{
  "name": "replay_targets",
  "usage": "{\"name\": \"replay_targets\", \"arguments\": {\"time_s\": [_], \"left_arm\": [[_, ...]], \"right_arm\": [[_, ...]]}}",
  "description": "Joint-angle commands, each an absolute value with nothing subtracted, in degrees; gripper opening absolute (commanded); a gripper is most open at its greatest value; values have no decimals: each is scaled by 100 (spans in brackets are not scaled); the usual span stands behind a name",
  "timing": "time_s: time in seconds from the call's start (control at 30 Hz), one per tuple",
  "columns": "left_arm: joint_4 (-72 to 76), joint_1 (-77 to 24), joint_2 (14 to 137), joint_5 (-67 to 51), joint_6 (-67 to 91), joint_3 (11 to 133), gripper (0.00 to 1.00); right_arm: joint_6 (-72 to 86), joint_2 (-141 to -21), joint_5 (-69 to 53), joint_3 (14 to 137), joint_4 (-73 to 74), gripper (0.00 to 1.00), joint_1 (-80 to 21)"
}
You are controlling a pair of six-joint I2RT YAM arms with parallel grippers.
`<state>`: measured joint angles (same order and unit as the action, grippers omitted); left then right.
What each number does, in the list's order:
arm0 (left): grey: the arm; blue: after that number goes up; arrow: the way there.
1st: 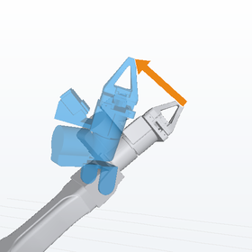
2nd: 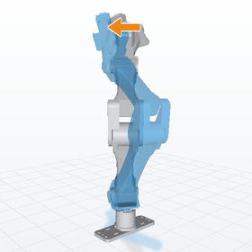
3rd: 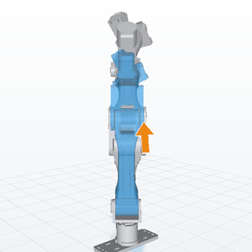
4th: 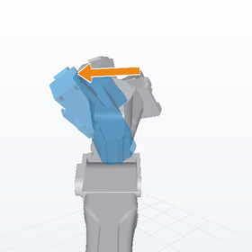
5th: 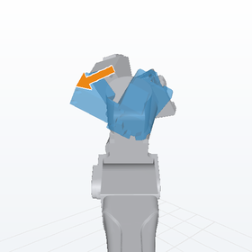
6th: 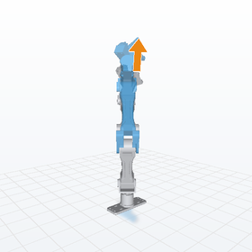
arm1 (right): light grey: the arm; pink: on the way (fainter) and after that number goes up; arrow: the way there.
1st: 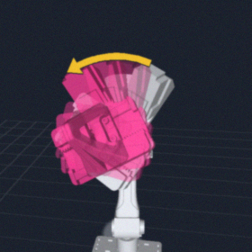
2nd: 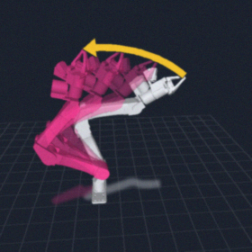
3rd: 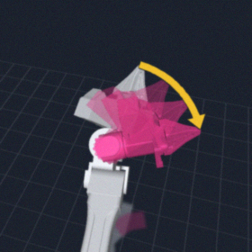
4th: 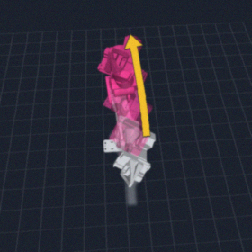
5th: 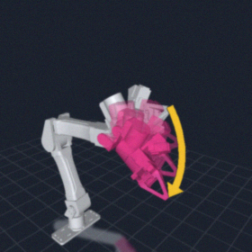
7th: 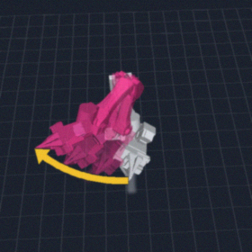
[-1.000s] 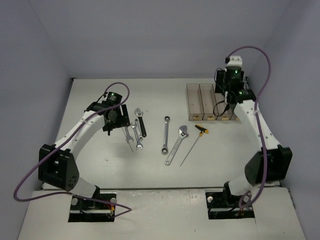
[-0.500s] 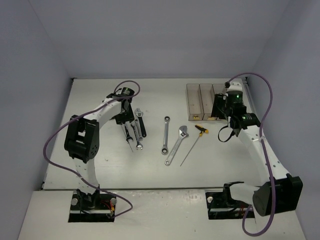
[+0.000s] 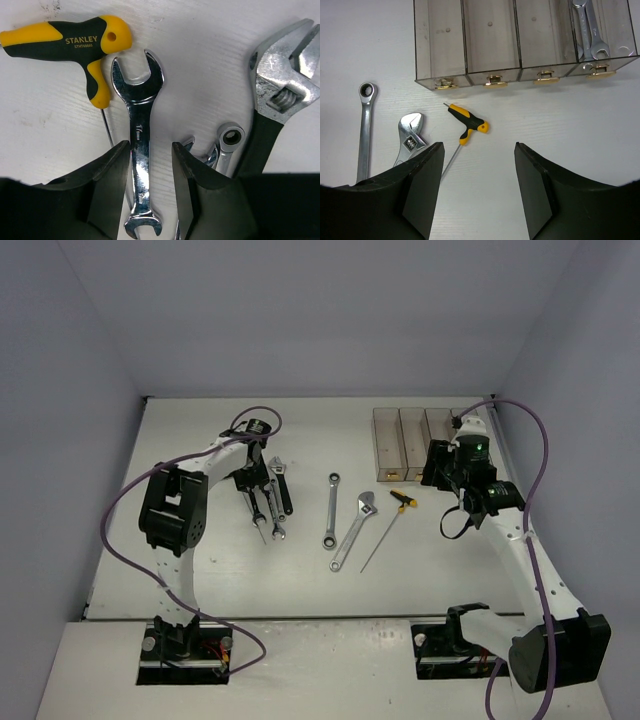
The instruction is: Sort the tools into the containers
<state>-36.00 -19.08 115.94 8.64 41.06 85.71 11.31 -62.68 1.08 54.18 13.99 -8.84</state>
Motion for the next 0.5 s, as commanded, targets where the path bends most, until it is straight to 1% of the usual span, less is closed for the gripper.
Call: {"name": "replay_targets", "arguments": {"time_s": [0.0,0.33,0.47], "left_arm": [[-3405,-1811,11484,878,4279,8414,35],[-3156,-1741,11319,690,4199,7897,34],[-3094,-1740,11253,686,4248,7668,34]], "right_arm": [[1238,-6136,44,5395,1150,56,-914],[1308,-6240,44,5387,1143,56,-923],[1326,-6262,-141,5381,1150,56,-916]]}}
